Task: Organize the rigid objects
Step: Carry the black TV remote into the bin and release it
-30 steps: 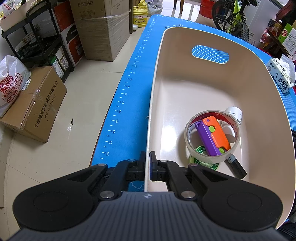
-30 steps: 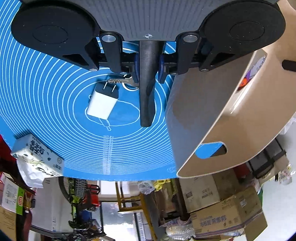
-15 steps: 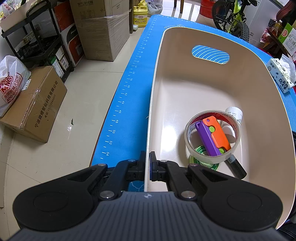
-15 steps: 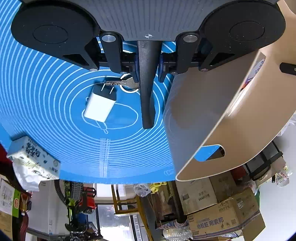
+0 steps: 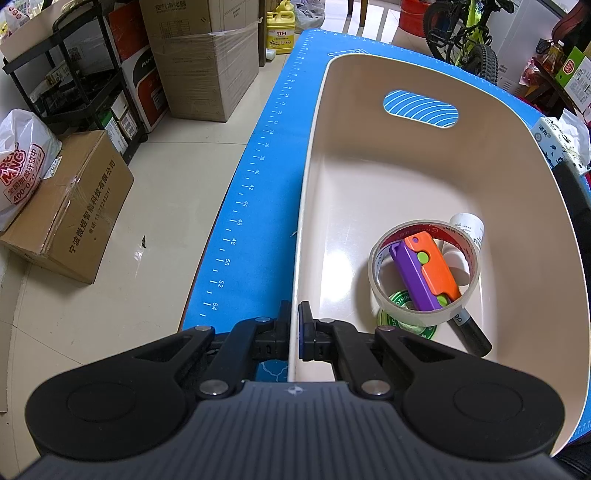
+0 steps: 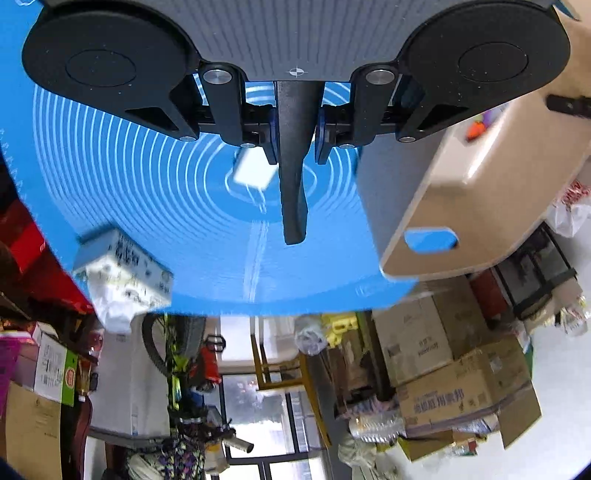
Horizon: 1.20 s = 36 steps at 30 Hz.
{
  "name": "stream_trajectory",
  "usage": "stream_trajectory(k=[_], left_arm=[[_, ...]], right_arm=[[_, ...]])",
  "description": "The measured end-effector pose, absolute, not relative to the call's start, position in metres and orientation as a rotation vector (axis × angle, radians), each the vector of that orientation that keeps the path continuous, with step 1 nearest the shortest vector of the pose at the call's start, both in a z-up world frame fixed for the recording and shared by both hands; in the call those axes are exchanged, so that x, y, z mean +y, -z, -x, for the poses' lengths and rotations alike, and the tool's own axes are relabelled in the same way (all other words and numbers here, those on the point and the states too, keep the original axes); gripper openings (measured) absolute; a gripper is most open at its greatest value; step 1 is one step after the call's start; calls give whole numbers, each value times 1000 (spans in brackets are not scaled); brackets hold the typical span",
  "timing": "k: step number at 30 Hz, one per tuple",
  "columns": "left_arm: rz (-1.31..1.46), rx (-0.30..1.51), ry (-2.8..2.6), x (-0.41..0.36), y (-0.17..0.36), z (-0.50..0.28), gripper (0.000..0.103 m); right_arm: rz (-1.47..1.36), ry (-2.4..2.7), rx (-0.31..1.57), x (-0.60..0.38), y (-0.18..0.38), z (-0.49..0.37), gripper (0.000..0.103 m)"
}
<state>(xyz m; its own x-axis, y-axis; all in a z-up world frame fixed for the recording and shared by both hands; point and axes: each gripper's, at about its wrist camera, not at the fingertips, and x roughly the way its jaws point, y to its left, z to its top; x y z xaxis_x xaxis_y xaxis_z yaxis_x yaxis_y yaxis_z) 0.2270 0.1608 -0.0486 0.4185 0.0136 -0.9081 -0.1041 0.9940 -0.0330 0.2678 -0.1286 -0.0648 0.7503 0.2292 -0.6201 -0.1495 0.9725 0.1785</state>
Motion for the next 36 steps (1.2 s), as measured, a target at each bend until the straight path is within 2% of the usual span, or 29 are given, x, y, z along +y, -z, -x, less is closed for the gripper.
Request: stream_trajectory(k=[8,14,26,36], left_arm=[[89,1137,-74,161,48,-227,5],[88,1137,-74,162,48,-227,5],[89,1137,-74,162,48,-227,4],[88,1137,-75,162,48,-227,4]], right_arm=[[-95,-320,556,-103,10,-249,29],[-58,-413,505,-67,-9,-251,29],[65,-510,638,12,29,-266,29],[130,-501,816,35,60,-272,29]])
